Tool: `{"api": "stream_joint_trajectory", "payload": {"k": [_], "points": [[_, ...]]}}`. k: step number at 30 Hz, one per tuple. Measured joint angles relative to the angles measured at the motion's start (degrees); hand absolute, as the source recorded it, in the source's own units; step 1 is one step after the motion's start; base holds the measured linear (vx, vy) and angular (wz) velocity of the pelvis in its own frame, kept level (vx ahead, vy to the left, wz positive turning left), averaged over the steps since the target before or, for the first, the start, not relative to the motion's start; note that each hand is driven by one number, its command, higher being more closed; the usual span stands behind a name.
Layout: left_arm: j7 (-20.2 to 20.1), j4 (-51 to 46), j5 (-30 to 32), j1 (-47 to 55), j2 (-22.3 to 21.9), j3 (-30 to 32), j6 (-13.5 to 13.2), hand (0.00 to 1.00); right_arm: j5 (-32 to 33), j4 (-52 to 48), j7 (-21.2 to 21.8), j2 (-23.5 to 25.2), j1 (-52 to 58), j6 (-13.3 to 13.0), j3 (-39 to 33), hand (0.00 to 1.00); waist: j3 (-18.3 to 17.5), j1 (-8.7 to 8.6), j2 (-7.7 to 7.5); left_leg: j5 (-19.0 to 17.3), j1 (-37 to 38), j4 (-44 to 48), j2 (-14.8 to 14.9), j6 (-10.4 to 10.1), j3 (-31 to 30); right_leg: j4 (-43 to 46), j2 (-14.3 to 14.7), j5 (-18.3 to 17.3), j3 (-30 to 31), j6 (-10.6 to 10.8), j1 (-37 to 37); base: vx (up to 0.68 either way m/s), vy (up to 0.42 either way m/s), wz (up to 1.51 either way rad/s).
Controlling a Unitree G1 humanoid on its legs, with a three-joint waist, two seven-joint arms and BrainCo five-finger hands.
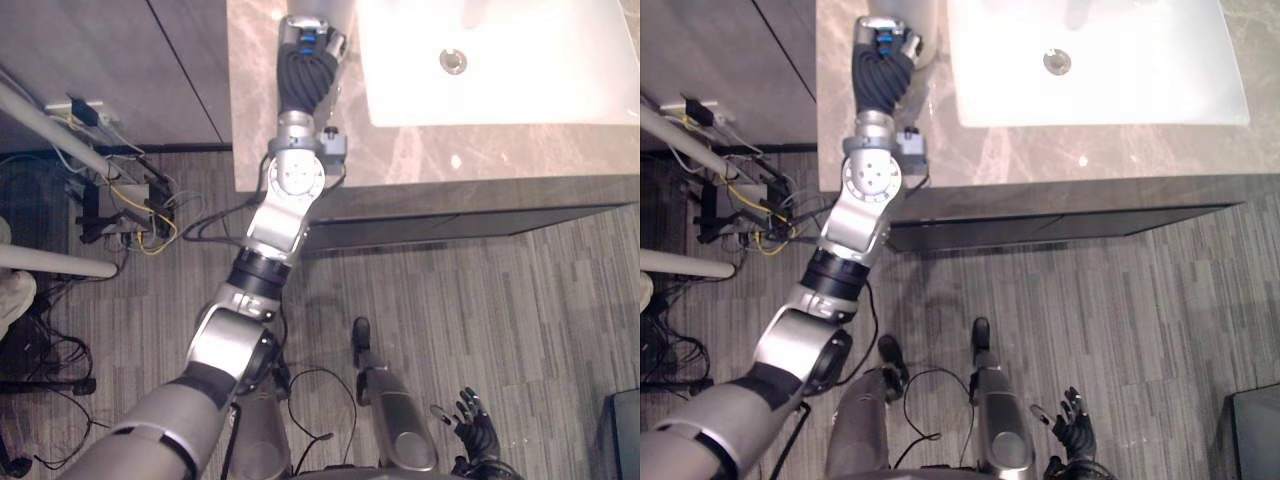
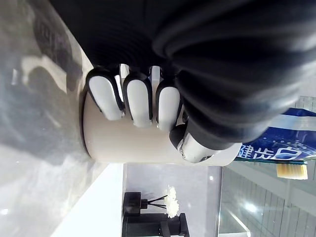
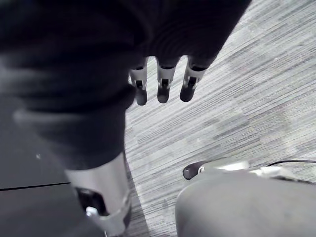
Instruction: Organize washtable
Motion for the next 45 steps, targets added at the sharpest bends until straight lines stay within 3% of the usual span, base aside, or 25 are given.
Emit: {"api": "stream_joint_trajectory", "payload": {"k": [11,30,45], "points": [[0.0,0.0,-2.6,-1.5,0.3,0.1,0.0,1.0,0.0,0.1,0.0,0.0,0.0,0.0,-0.3,0.0,0.5,0.01,-0.12,0.1,0.0,0.1,0.0,0.3,0.6,0.0,0.0,0.1,0.6,0.1,-0.4,0.01,0.008,-0.02],[-1.0,2.8,-14.4,-4.8,0.0,5.6,-1.7,1.0,0.5,0.2,0.0,0.0,0.0,0.3,-0.4,0.0,0.6,-0.11,-0.11,0.1,-0.7,0.1,0.0,0.3,0.6,-0.5,0.0,0.4,0.6,0.3,-0.9,0.0,0.0,0.0],[-1.2,6.2,-15.5,-8.8,3.0,6.6,-1.3,1.0,1.0,0.2,0.2,0.0,0.0,0.3,-2.7,0.0,0.6,-0.26,-0.07,0.0,-2.2,1.0,0.0,0.5,0.7,-0.9,-0.1,1.2,0.8,0.4,-2.0,0.0,0.002,0.0]]}}
